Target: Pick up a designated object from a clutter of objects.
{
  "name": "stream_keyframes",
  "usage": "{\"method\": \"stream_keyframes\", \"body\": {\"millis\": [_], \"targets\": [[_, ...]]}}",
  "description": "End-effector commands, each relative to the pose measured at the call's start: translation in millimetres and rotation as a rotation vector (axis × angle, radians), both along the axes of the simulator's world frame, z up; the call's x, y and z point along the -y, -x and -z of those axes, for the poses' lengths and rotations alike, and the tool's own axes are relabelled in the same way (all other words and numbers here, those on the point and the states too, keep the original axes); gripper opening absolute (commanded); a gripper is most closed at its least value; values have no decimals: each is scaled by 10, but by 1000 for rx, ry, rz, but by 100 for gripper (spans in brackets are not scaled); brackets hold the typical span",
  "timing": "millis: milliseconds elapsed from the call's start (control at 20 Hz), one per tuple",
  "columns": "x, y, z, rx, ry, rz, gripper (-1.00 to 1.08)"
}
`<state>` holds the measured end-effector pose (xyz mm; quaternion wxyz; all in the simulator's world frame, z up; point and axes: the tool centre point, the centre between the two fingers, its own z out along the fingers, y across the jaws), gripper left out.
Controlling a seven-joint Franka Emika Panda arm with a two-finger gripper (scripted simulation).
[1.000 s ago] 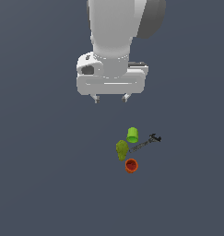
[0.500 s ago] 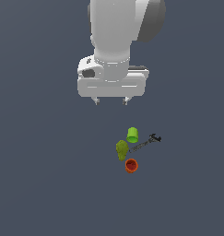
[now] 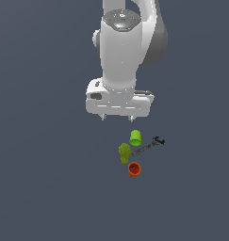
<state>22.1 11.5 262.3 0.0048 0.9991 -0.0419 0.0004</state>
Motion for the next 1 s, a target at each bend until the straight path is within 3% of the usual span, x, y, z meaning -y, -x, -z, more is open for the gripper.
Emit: {"method": "stream_keyframes", "body": {"millis": [0, 500, 950], "targets": [[-50, -69, 210, 0, -1, 47, 100], [-265, -266, 1168, 1, -7, 259, 100], [-365, -290, 1644, 1, -9, 362, 100]]}}
